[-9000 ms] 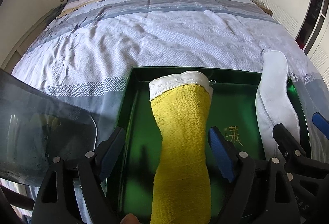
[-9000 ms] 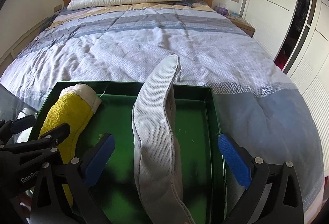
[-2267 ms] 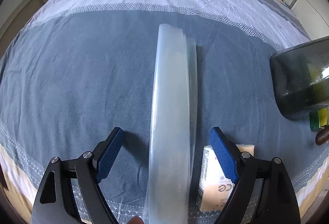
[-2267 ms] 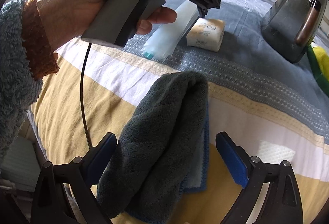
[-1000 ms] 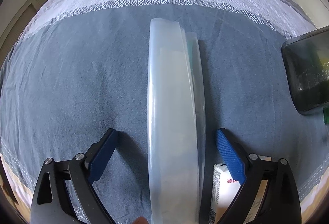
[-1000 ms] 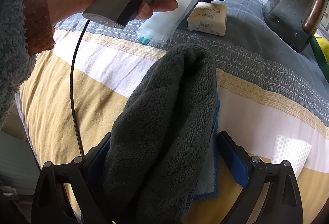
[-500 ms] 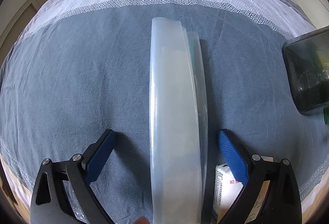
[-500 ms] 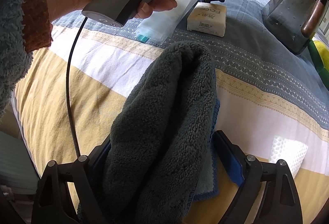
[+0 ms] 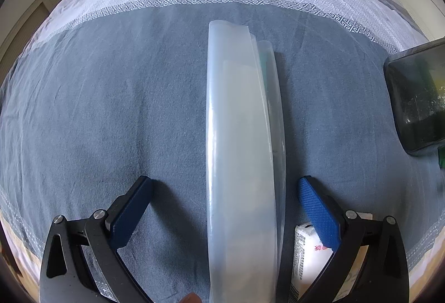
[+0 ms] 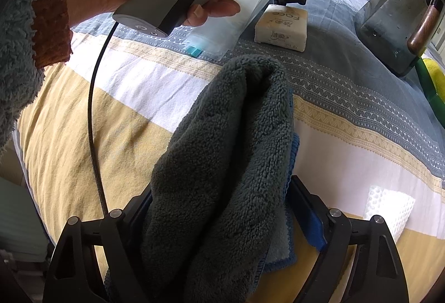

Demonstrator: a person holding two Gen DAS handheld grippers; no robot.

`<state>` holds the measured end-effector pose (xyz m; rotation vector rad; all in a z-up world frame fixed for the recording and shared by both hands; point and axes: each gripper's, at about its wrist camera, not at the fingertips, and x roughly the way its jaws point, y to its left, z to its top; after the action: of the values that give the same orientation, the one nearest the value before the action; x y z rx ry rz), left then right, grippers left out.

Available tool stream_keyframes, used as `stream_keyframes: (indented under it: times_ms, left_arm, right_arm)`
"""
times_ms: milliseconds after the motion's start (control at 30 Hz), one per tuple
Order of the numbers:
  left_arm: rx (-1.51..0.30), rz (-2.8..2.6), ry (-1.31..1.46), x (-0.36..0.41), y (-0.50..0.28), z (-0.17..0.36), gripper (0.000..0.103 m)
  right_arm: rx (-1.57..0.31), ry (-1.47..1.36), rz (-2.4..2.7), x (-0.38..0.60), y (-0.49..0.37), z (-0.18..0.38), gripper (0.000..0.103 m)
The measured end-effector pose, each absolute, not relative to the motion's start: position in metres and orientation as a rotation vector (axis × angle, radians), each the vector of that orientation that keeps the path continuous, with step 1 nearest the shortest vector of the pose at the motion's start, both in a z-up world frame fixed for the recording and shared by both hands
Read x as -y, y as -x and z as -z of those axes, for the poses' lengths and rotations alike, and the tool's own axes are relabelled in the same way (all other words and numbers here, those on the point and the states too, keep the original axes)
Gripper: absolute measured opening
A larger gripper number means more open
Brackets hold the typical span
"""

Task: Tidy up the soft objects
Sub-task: 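Close left gripper on clear plastic bag while right gripper closes on grey towel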

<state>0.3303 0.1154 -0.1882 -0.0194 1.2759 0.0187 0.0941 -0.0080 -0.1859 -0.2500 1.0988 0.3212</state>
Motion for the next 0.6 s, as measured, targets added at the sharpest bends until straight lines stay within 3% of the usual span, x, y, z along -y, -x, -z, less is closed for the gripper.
stream_keyframes:
  times_ms: [233,600]
  left_arm:
    - [-1.29,-0.041,0.008,-0.107,-0.336,0.187,0.102]
    - [-1.286,-0.058,0.001,-0.097,-0.339,0.186,0.102]
  right_arm:
    - [-1.092,0.268,-0.331,0.005,-0.09,0.184,0.073]
    - [-1.097,0.259,-0.329,0.003,-0.09,0.183,0.071]
